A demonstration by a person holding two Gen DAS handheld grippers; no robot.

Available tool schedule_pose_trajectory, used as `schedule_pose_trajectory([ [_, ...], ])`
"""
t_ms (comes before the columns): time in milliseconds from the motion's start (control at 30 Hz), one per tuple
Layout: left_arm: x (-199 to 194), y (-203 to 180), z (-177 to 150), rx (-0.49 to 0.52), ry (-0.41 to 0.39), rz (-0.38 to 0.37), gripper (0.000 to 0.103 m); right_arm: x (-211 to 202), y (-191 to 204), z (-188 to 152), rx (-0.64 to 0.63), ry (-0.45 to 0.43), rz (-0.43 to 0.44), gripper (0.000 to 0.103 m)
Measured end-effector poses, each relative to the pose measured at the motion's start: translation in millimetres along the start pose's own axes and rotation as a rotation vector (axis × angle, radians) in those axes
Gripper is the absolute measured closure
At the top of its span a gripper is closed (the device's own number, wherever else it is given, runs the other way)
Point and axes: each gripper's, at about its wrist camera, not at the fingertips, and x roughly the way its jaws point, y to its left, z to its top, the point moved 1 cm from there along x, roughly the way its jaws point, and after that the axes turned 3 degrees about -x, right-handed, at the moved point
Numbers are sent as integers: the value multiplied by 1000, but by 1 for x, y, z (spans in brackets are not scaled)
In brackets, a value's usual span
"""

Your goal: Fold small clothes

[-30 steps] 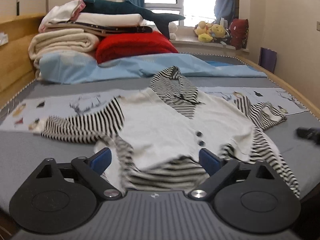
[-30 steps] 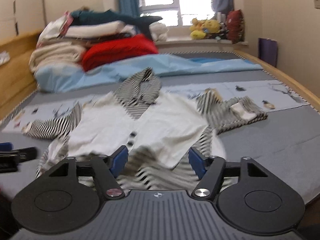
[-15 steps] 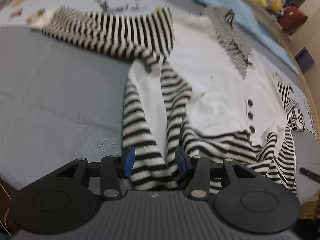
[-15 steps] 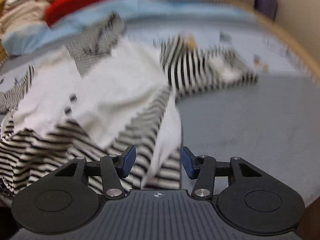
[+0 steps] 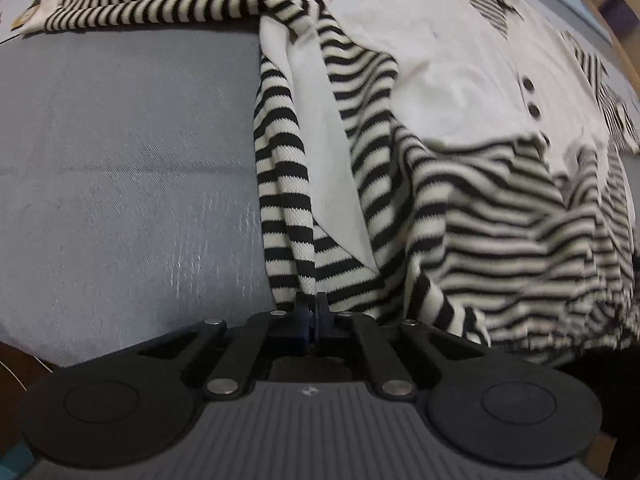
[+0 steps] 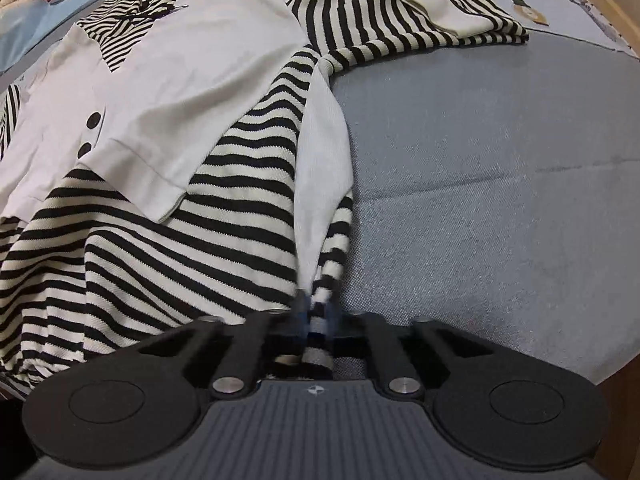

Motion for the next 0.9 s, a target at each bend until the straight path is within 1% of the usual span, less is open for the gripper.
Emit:
schedule_pose_trajectory([
  [67,-3,-4,-5,34,23,-23,101,-2,-7,2,18,-17,11,99],
  [133,-4,-11,-11,74,30,-72,101,-11,-17,5,53,-69,-45,99],
  [200,-8,-14,-14,93,37,-90,101,-22,-30,9,83,-136,-123,99],
  [233,-9,-13,-14,92,36,-86,100,-25,-37,10,106,-158,-126,99],
  [267,-10,-10,-13,77,32,-71,95,-27,-41,10,123,-167,-119,99],
  [333,-15,3,-7,16,4,-19,80,-26,-42,9,116,-161,-119,99],
  [367,-21,8,-3,-11,-26,-9,77,-25,-39,9,102,-161,-109,97],
  [400,-32,14,2,-47,-83,-17,76,-25,-34,8,87,-156,-86,96],
  [467,-48,16,6,-87,-180,-75,74,-26,-26,6,66,-147,-65,93],
  [500,-57,14,6,-91,-220,-116,67,-28,-22,6,62,-161,-74,92],
  [533,-62,9,7,-83,-243,-162,56,-34,-18,5,51,-193,-75,89],
  [567,-62,1,5,-68,-245,-195,50,-39,-15,6,34,-224,-65,80],
  [600,-60,-10,7,-38,-230,-220,41,-45,-9,5,6,-257,-54,75],
  [633,-53,-24,6,-3,-216,-231,39,-49,-4,5,-26,-284,-40,68],
  [700,-42,-46,2,92,-189,-203,39,-55,12,3,-107,-319,21,65],
  [733,-35,-55,-1,133,-177,-177,42,-55,21,1,-148,-318,67,62],
  [767,-29,-63,-3,172,-159,-141,49,-53,29,0,-182,-301,114,59],
  [800,-21,-67,-5,201,-134,-103,82,-49,37,-1,-213,-276,147,59],
  [833,-13,-66,-8,211,-102,-80,101,-44,46,-3,-250,-244,166,58],
  [900,-11,-61,-11,214,-77,-59,101,-31,64,-7,-339,-179,156,58],
])
